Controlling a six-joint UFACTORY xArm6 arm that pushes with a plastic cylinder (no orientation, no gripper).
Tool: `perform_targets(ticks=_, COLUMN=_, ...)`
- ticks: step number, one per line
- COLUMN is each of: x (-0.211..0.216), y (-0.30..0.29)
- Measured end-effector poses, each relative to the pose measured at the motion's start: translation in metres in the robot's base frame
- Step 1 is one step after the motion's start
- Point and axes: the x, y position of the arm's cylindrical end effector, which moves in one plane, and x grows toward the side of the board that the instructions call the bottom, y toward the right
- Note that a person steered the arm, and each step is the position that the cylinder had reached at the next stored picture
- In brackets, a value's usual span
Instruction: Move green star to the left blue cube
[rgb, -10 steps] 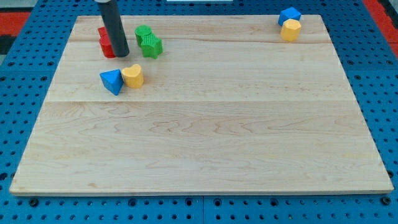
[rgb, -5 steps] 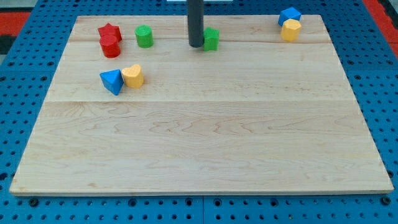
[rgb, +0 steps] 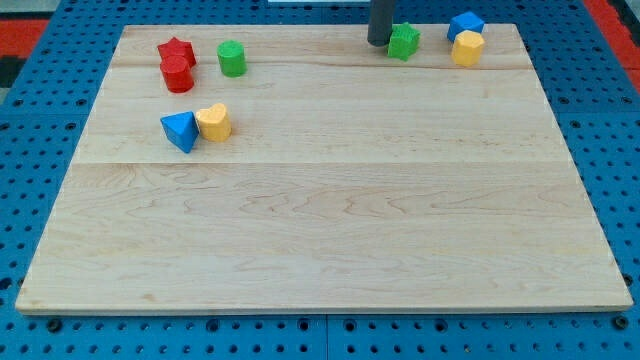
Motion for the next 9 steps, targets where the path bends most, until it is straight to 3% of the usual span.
perform_targets(ticks=2, x=-0.006, y=0.008)
perform_targets(ticks=4, x=0.020, y=-0.010)
perform_targets(ticks=9, x=0.018, y=0.046)
